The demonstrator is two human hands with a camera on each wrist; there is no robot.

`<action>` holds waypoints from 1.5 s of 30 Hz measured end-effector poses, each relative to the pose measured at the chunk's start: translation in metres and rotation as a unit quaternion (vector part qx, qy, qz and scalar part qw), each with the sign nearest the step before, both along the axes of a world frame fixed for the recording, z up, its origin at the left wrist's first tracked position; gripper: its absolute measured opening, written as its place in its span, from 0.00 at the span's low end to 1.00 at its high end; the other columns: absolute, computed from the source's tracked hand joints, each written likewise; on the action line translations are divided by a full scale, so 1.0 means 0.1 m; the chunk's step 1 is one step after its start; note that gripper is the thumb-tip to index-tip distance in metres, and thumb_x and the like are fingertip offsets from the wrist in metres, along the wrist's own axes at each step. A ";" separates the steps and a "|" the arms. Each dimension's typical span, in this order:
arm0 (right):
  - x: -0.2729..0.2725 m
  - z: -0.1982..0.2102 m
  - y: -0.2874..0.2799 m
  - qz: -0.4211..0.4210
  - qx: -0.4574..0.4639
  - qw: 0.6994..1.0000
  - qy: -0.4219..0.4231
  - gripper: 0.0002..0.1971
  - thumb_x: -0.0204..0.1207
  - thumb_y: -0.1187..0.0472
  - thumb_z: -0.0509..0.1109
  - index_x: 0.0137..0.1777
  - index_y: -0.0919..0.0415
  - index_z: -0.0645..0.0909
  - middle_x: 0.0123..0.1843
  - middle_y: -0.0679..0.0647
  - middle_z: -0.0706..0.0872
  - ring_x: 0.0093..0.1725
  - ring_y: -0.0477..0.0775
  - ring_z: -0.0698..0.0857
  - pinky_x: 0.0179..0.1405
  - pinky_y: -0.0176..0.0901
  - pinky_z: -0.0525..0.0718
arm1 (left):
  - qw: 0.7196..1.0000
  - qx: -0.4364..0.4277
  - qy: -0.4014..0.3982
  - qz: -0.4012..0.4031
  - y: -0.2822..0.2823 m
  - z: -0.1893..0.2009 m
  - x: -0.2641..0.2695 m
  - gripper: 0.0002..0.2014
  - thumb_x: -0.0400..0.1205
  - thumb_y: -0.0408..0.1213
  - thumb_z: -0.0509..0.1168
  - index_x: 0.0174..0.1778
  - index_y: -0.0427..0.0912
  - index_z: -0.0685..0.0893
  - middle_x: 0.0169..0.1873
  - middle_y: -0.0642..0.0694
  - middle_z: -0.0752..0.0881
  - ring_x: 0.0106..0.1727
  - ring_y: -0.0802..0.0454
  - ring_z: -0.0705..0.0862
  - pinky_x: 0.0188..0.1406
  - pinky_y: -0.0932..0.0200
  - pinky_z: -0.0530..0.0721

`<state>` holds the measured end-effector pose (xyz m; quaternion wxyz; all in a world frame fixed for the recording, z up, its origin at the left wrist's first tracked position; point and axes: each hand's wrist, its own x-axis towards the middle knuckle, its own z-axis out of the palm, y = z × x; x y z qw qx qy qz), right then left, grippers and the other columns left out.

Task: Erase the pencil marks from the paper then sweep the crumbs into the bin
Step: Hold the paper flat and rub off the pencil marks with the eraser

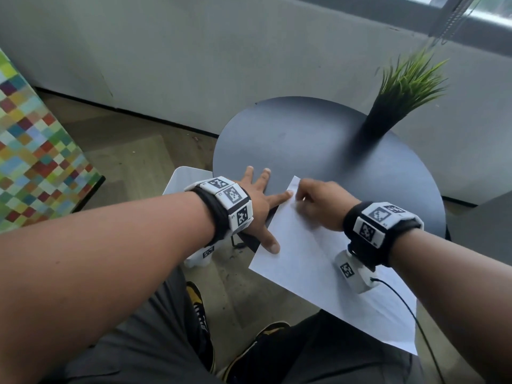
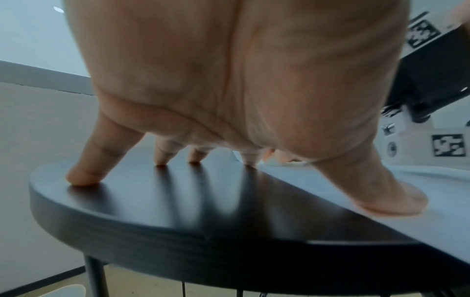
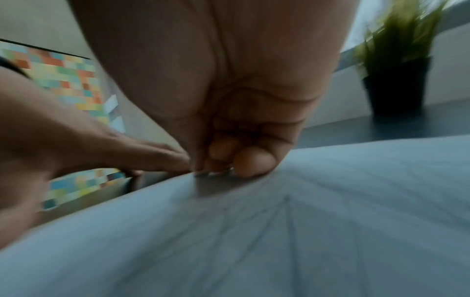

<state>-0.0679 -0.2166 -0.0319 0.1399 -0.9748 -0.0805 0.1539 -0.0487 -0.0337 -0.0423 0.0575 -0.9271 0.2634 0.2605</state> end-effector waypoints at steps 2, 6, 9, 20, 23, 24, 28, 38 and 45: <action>-0.02 -0.06 -0.01 -0.015 -0.009 0.999 -0.048 0.04 0.79 0.55 0.63 0.48 0.54 0.75 0.40 0.53 0.83 0.41 0.61 0.81 0.41 0.48 0.81 | 1.000 0.005 0.004 0.001 0.00 0.00 0.01 0.63 0.55 0.82 0.68 0.79 0.76 0.34 0.85 0.45 0.30 0.84 0.31 0.33 0.70 0.16 0.56; -0.26 -0.02 0.14 0.175 -0.004 0.984 0.028 0.02 0.78 0.59 0.63 0.49 0.54 0.76 0.38 0.50 0.81 0.38 0.54 0.77 0.41 0.45 0.77 | 1.000 0.008 0.011 -0.001 -0.01 0.03 0.00 0.64 0.56 0.81 0.70 0.80 0.76 0.35 0.84 0.44 0.30 0.84 0.30 0.33 0.71 0.17 0.56; -0.09 0.00 0.02 0.056 -0.004 0.998 0.009 0.02 0.79 0.57 0.64 0.48 0.53 0.75 0.39 0.50 0.81 0.40 0.57 0.80 0.41 0.45 0.80 | 1.000 0.014 0.004 -0.004 -0.03 0.03 0.00 0.65 0.55 0.81 0.70 0.80 0.75 0.33 0.85 0.43 0.31 0.84 0.29 0.33 0.70 0.16 0.57; -0.07 -0.03 -0.03 0.052 -0.009 0.998 -0.014 0.02 0.80 0.56 0.62 0.48 0.52 0.73 0.40 0.53 0.82 0.40 0.61 0.81 0.41 0.50 0.83 | 1.000 0.025 0.012 -0.002 -0.04 0.02 0.01 0.68 0.53 0.80 0.72 0.79 0.74 0.31 0.84 0.43 0.29 0.83 0.29 0.32 0.71 0.17 0.58; -0.19 -0.07 0.09 0.141 -0.036 0.989 0.010 0.07 0.78 0.60 0.62 0.54 0.52 0.72 0.44 0.52 0.83 0.44 0.58 0.79 0.44 0.49 0.81 | 1.000 0.024 0.015 -0.003 -0.05 0.02 0.01 0.68 0.54 0.79 0.72 0.79 0.74 0.32 0.84 0.42 0.28 0.83 0.28 0.31 0.71 0.17 0.56; -0.26 -0.07 0.13 0.187 -0.030 0.981 0.046 0.07 0.77 0.60 0.63 0.52 0.49 0.71 0.45 0.50 0.83 0.45 0.56 0.79 0.47 0.49 0.81 | 0.999 0.028 0.016 -0.004 -0.05 0.02 0.01 0.68 0.54 0.79 0.72 0.80 0.73 0.31 0.83 0.41 0.27 0.83 0.27 0.31 0.71 0.17 0.56; -0.11 0.01 0.03 0.109 -0.001 0.992 0.065 0.04 0.78 0.60 0.63 0.50 0.50 0.75 0.43 0.51 0.83 0.42 0.57 0.82 0.47 0.51 0.84 | 0.999 0.032 0.021 -0.005 -0.08 0.02 0.02 0.70 0.53 0.78 0.73 0.80 0.72 0.30 0.83 0.40 0.26 0.82 0.26 0.30 0.72 0.17 0.55; -0.16 0.07 0.02 0.126 -0.017 0.987 0.094 0.06 0.76 0.60 0.64 0.49 0.49 0.75 0.44 0.51 0.84 0.44 0.56 0.82 0.46 0.47 0.83 | 0.999 0.038 0.018 -0.007 -0.08 0.00 0.03 0.71 0.51 0.79 0.73 0.79 0.72 0.30 0.82 0.39 0.26 0.81 0.24 0.30 0.73 0.17 0.53; -0.24 0.05 0.05 0.192 -0.054 0.975 0.103 0.05 0.77 0.61 0.62 0.47 0.49 0.72 0.43 0.50 0.83 0.44 0.56 0.80 0.43 0.46 0.80 | 0.999 0.042 0.017 -0.009 -0.08 0.00 0.02 0.71 0.51 0.80 0.73 0.79 0.72 0.29 0.82 0.38 0.26 0.81 0.23 0.30 0.73 0.17 0.51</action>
